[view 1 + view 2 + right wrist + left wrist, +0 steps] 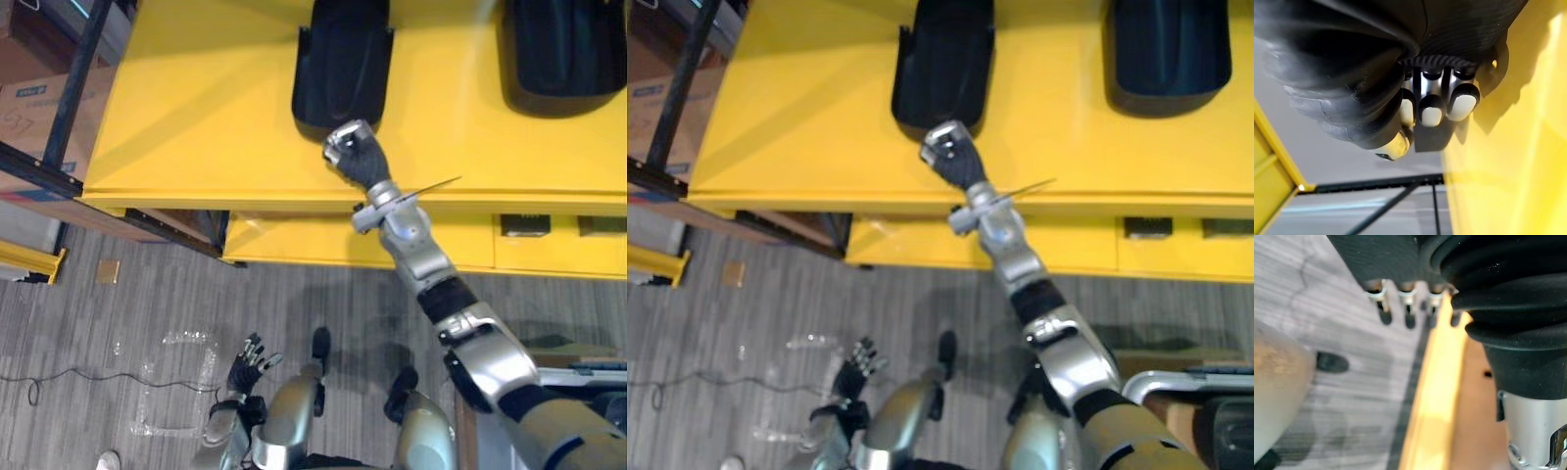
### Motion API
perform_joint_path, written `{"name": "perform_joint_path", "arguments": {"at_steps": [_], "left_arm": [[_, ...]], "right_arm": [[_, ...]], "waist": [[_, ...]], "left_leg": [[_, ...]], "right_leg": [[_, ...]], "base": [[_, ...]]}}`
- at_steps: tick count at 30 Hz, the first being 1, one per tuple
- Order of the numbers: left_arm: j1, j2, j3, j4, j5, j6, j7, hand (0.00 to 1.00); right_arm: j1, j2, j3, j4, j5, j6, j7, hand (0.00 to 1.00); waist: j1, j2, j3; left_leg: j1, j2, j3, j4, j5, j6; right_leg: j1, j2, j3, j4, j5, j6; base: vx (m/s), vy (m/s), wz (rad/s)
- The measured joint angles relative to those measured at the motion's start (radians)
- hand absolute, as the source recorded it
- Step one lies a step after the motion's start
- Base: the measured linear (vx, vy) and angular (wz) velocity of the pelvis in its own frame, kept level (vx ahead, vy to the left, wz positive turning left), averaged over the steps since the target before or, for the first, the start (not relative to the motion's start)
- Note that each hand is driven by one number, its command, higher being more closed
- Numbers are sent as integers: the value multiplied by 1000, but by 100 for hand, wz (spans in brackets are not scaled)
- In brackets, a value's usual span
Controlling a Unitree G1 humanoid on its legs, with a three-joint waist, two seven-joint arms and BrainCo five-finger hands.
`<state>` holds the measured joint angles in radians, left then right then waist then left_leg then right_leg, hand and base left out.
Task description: Walk over and take plastic housings, then place them on the shelf
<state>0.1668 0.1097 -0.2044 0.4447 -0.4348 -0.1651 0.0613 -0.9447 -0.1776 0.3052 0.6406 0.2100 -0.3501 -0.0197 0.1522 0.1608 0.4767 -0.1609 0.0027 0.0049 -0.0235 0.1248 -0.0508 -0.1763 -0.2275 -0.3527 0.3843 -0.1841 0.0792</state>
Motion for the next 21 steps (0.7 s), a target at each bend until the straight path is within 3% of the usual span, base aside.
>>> {"name": "perform_joint_path", "arguments": {"at_steps": [13,18,21], "left_arm": [[-8,-8,-17,6,-28,-2,0,0],[-8,-8,-18,6,-28,-9,-5,0],[-4,-7,-15,6,-28,-14,-13,0]], "right_arm": [[-50,-17,-3,61,-58,-29,-73,100],[-45,-26,10,68,-68,-75,-69,100],[48,-29,15,-109,-78,-69,-69,100]], "waist": [[0,19,7],[-2,19,7],[-4,15,8]], "left_leg": [[-16,-9,-20,-2,10,-4],[-14,-3,-13,-4,13,-1],[15,18,9,-18,13,-1]], "right_leg": [[-27,-16,-6,40,-17,-3],[-15,-4,-3,10,1,2],[31,32,9,-70,42,4]], "base": [[-2,2,3],[12,4,-2],[71,0,-22]]}}
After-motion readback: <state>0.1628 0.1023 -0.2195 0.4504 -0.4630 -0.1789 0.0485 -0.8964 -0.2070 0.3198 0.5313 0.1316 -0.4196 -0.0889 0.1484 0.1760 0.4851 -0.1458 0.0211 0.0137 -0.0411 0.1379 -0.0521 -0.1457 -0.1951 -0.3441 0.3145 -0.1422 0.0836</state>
